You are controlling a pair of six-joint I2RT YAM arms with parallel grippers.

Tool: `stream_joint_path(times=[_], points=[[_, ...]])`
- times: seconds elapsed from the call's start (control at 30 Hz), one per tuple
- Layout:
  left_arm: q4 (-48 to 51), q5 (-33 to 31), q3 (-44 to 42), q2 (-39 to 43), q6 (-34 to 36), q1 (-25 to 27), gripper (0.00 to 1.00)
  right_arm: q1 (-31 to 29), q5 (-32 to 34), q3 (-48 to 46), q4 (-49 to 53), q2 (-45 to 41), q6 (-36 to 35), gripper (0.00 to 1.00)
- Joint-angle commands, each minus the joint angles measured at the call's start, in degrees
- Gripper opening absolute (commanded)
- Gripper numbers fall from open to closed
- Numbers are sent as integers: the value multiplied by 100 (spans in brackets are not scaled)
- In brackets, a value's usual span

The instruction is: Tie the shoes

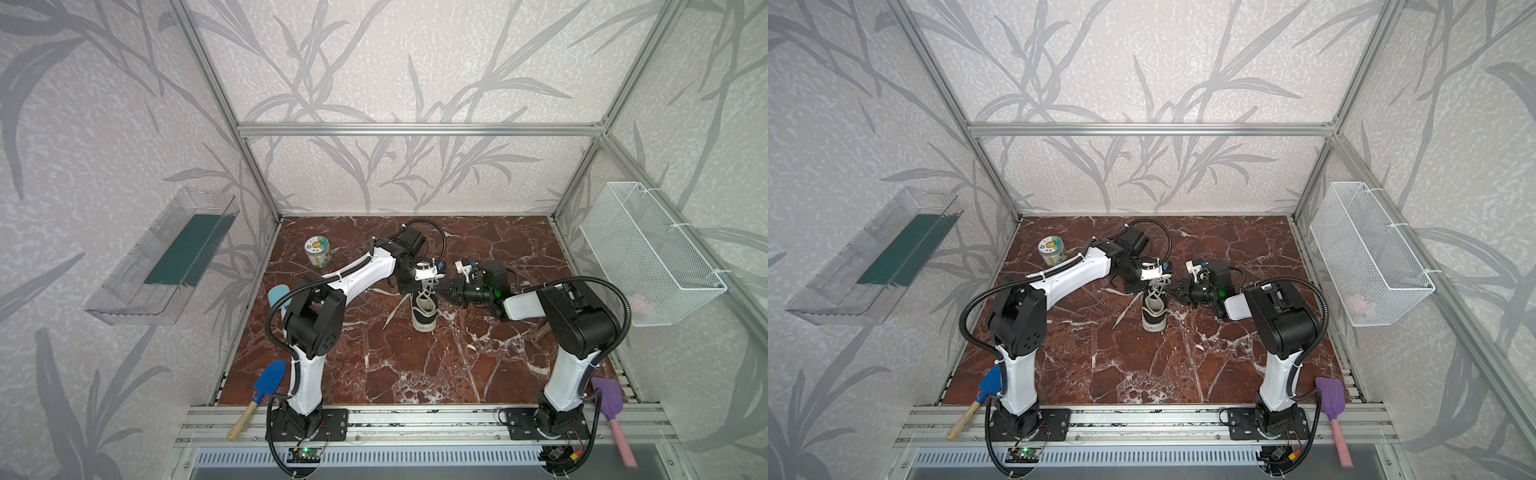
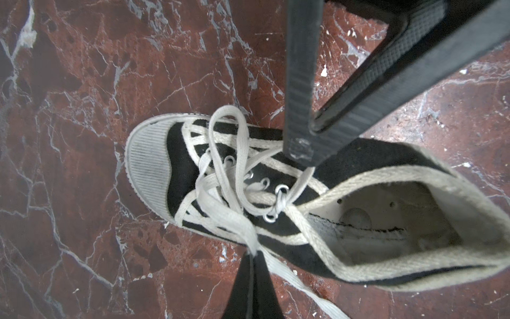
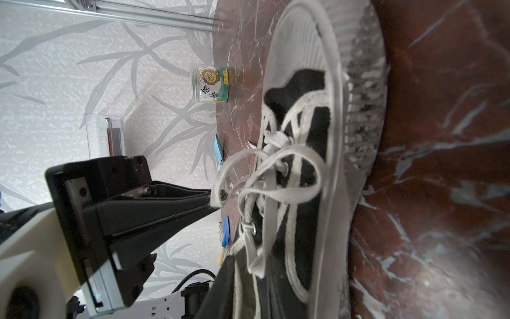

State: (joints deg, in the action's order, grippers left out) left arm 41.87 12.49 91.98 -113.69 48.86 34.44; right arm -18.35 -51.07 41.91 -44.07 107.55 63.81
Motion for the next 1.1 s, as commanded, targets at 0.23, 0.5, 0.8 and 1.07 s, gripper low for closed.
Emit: stream_joint_path(times=[0.23, 0.5, 0.8, 1.07], points=[[186, 87, 128, -35, 36, -10, 0, 120, 81, -201, -677, 272, 247, 25], [183, 94, 118, -38, 36, -9, 0, 156, 214, -281, -439, 334, 115, 20], [177, 121, 92, -27, 10, -7, 0, 69, 100, -132, -536, 578, 190, 3], [172, 114, 109, -31, 18, -5, 0, 7, 81, -122, -852, 542, 398, 2]])
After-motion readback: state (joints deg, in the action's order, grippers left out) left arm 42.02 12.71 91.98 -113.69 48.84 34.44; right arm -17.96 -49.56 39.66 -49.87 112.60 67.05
